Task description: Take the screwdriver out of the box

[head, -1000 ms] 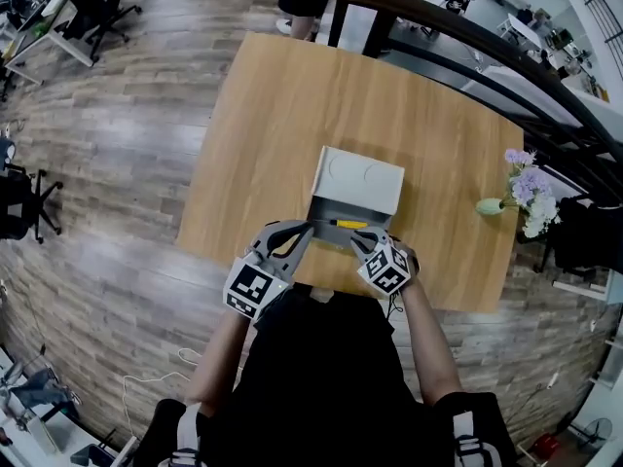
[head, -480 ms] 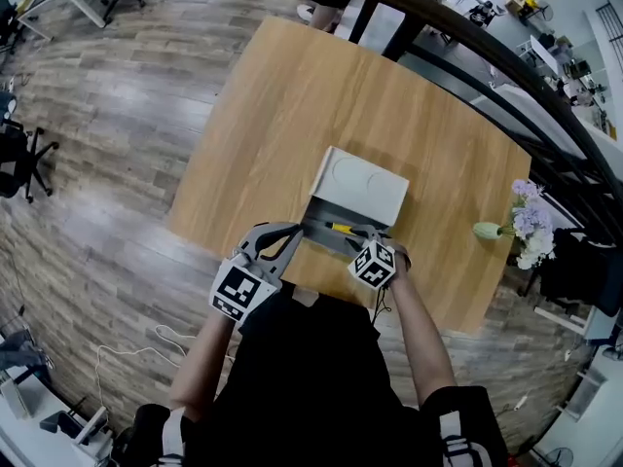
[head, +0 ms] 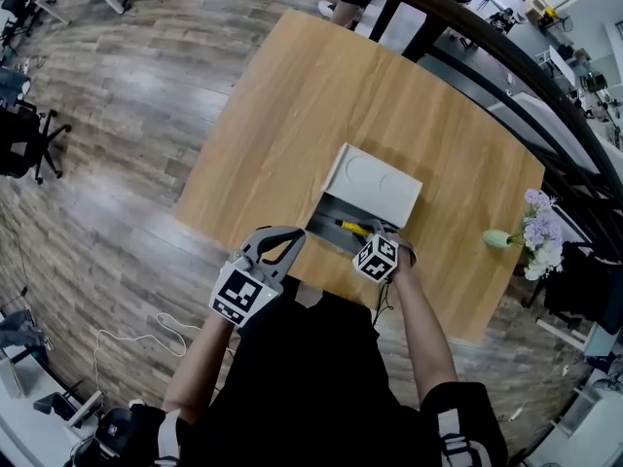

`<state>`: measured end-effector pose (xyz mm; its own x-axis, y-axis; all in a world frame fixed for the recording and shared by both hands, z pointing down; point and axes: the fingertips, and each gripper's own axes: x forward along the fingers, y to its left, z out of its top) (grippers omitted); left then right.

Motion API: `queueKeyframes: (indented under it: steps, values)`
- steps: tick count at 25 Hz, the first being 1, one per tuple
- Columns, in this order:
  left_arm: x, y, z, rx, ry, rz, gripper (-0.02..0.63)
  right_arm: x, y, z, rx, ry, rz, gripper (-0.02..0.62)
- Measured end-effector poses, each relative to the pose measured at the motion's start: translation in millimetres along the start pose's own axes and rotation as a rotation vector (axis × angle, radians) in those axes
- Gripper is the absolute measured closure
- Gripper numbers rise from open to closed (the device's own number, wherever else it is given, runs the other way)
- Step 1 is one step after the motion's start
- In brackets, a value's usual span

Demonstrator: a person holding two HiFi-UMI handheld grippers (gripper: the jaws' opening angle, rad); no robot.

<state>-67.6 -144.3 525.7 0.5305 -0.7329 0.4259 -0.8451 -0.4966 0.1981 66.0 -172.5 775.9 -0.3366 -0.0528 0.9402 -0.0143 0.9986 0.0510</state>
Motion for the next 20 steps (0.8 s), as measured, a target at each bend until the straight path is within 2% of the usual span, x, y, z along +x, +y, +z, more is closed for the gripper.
queueKeyframes:
  steps: [10, 20]
  values:
    - [-12, -3, -8, -0.018, 0.008, 0.039, 0.583, 17, 2, -5, -0.036, 0.037, 0.024, 0.483]
    - [-20, 0, -8, -0.009, 0.002, 0.046, 0.583, 19, 3, -3, -0.019, 0.035, 0.026, 0.5]
